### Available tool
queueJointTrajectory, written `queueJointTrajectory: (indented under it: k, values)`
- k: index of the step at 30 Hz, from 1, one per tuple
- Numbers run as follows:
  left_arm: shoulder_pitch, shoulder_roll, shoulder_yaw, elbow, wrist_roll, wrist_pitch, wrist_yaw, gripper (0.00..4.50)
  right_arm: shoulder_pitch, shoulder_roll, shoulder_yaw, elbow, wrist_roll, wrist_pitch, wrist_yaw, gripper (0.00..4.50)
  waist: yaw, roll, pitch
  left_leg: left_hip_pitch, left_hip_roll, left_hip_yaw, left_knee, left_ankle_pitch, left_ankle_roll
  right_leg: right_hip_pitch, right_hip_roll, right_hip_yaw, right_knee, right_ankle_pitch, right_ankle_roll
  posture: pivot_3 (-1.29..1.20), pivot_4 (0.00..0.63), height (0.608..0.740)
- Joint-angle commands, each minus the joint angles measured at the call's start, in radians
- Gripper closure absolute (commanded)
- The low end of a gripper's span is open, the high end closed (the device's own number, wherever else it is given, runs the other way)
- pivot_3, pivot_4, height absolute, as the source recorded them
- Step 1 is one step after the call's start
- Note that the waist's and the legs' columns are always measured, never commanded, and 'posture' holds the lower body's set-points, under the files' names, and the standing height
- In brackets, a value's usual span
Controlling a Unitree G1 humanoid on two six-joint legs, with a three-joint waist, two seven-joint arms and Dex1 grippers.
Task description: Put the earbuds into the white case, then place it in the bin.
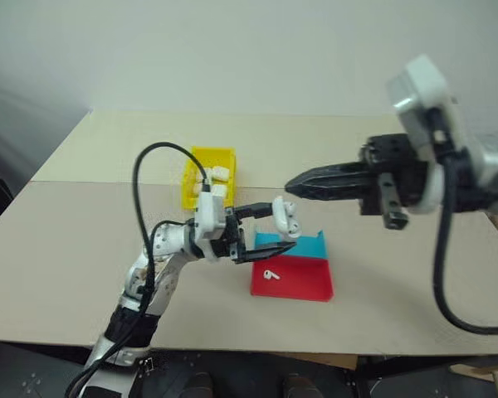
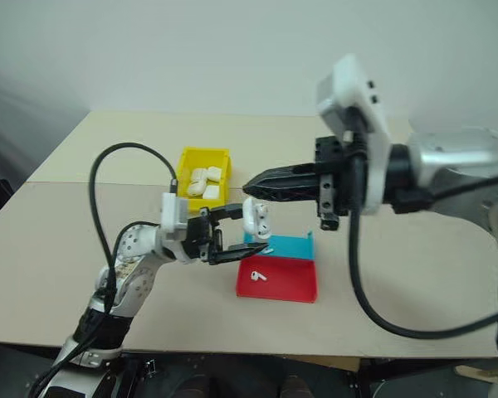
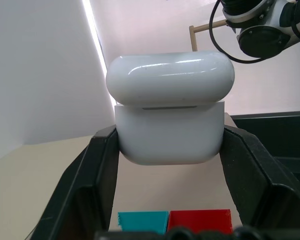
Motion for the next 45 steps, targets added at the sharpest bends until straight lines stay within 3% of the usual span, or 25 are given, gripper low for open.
queueJointTrajectory:
  k: [1,11,22,27,35,39,42,45]
  values:
    - [-0.034,-0.015,-0.012,0.013,0.038,-0.039,0.008,1.75,-0.075,0.034,0.033,0.035,-0.116,0.019,0.097,4.47,0.003,0.0,0.0,0.0,0.0,0.0,0.0,0.0,0.0,0.0,0.0,0.0,0.0,0.0,0.0,0.0,0.15,0.74]
    - [-0.052,-0.042,-0.019,-0.004,0.066,-0.028,0.042,1.75,-0.13,0.141,0.172,0.026,-0.392,0.048,0.233,4.47,0.002,0.0,0.0,-0.001,0.0,0.0,0.0,0.0,0.0,-0.001,0.0,-0.001,0.001,0.0,0.0,0.0,0.15,0.74]
    - [-0.031,-0.041,0.006,-0.023,0.04,-0.039,0.035,1.75,-0.064,0.106,0.158,-0.008,-0.533,0.046,0.313,4.47,0.002,0.0,0.0,-0.001,0.0,0.0,0.0,0.0,0.0,-0.001,0.0,-0.001,0.001,0.0,0.0,0.0,0.15,0.74]
    - [-0.017,-0.059,0.014,-0.016,0.03,-0.052,0.037,1.75,-0.035,0.128,0.068,-0.015,-0.528,0.034,0.287,4.47,0.002,0.0,0.0,0.0,0.0,0.0,0.001,0.0,0.0,0.0,0.0,-0.001,0.001,0.0,0.0,0.0,0.15,0.74]
    - [0.003,-0.061,0.045,-0.054,0.023,-0.068,0.077,1.75,0.013,0.235,-0.274,0.026,-0.393,0.033,0.118,4.47,0.002,0.0,0.0,0.0,-0.001,0.0,0.001,0.0,0.0,0.0,0.0,-0.001,0.001,0.0,0.0,0.0,0.15,0.74]
    - [-0.011,-0.011,0.093,-0.127,0.041,0.025,0.187,1.75,0.207,0.277,-0.427,-0.062,-0.41,-0.006,-0.023,4.47,0.004,0.0,0.0,0.0,0.0,-0.002,0.001,0.0,0.0,0.001,0.0,-0.002,0.001,0.0,0.0,0.0,0.15,0.74]
    - [-0.055,-0.06,0.156,-0.103,0.091,0.041,0.383,1.75,0.375,0.329,-0.451,-0.164,-0.444,-0.035,-0.126,4.47,0.005,0.0,0.0,0.0,-0.001,-0.001,0.001,0.0,0.0,0.001,-0.001,-0.001,0.001,0.0,0.001,0.0,0.15,0.74]
    - [-0.142,-0.019,0.175,-0.043,0.19,0.157,0.51,1.75,0.532,0.403,-0.457,-0.266,-0.434,-0.047,-0.214,4.47,0.005,0.0,0.0,0.0,-0.001,-0.003,0.001,0.0,0.0,0.002,0.0,-0.002,0.002,0.0,0.001,0.0,0.15,0.74]
